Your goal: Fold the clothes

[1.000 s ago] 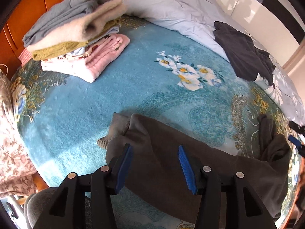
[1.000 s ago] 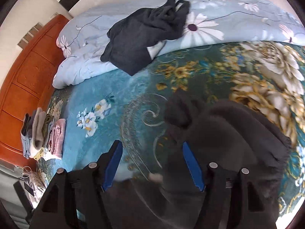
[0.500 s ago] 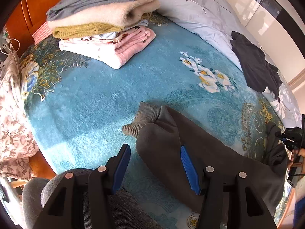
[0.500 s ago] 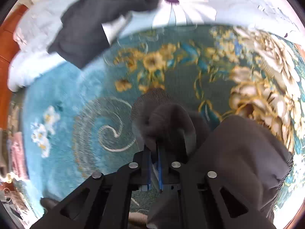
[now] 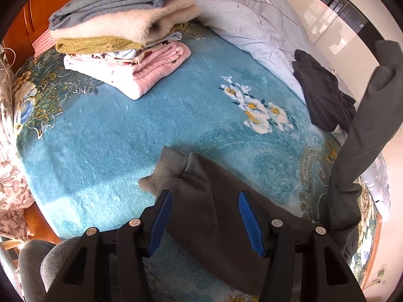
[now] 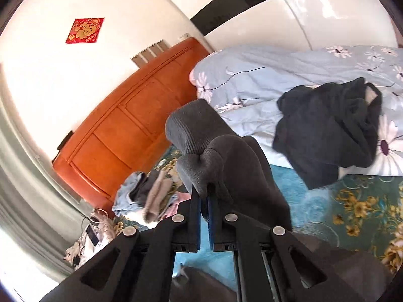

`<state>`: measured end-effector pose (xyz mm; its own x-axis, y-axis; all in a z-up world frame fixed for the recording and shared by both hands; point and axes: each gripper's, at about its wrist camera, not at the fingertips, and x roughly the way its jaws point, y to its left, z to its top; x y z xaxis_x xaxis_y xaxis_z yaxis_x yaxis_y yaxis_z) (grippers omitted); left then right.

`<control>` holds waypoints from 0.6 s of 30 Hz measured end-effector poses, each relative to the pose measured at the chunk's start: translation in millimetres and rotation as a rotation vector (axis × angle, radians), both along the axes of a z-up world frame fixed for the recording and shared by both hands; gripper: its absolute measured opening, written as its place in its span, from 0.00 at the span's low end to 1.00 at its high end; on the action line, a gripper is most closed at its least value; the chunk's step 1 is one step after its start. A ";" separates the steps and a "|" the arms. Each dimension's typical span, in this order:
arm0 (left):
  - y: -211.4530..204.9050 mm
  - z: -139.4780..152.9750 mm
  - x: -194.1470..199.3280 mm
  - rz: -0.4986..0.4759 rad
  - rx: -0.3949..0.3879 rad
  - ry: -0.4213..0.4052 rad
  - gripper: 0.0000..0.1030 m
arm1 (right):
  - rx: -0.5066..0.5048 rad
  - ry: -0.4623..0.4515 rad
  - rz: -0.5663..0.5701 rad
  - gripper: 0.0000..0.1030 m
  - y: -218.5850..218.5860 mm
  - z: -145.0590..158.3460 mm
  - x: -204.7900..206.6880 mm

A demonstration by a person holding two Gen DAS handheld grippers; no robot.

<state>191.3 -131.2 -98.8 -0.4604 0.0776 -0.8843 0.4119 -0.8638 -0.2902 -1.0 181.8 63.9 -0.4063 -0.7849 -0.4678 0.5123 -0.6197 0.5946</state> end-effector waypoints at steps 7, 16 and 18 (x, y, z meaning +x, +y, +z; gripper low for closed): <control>-3.2 5.5 -10.4 0.019 -0.018 0.010 0.57 | 0.177 -0.097 0.169 0.05 -117.4 -61.4 -12.6; -10.7 -21.9 -21.8 0.074 0.078 -0.048 0.57 | 0.250 -0.193 0.146 0.43 -123.5 -99.3 -12.8; -11.4 -32.4 -29.3 0.085 0.122 -0.068 0.57 | 0.256 -0.204 0.109 0.43 -95.7 -100.6 -11.5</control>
